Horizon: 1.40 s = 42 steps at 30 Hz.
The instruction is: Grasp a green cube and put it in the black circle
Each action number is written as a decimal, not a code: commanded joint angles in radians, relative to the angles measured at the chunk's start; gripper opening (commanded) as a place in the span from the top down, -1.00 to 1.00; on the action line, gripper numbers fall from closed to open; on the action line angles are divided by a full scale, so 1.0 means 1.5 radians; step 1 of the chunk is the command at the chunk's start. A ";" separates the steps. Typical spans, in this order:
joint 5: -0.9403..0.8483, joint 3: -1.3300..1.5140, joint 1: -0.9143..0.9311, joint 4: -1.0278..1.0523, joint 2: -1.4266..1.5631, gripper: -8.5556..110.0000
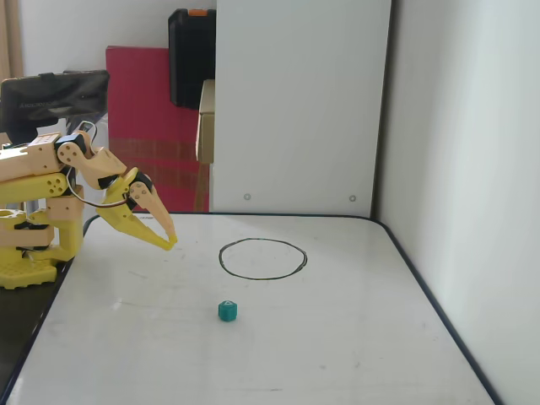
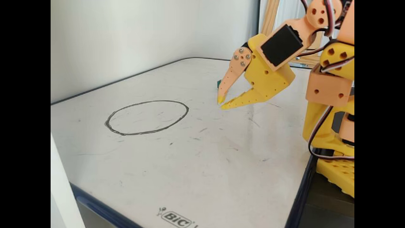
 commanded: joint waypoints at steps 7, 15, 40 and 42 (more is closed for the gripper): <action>-0.029 0.030 -0.024 -0.062 -0.001 0.85; -0.029 0.030 -0.025 -0.062 -0.001 0.85; -0.232 -0.597 0.148 -0.077 -0.592 0.73; -0.192 -0.645 0.185 -0.064 -0.656 0.73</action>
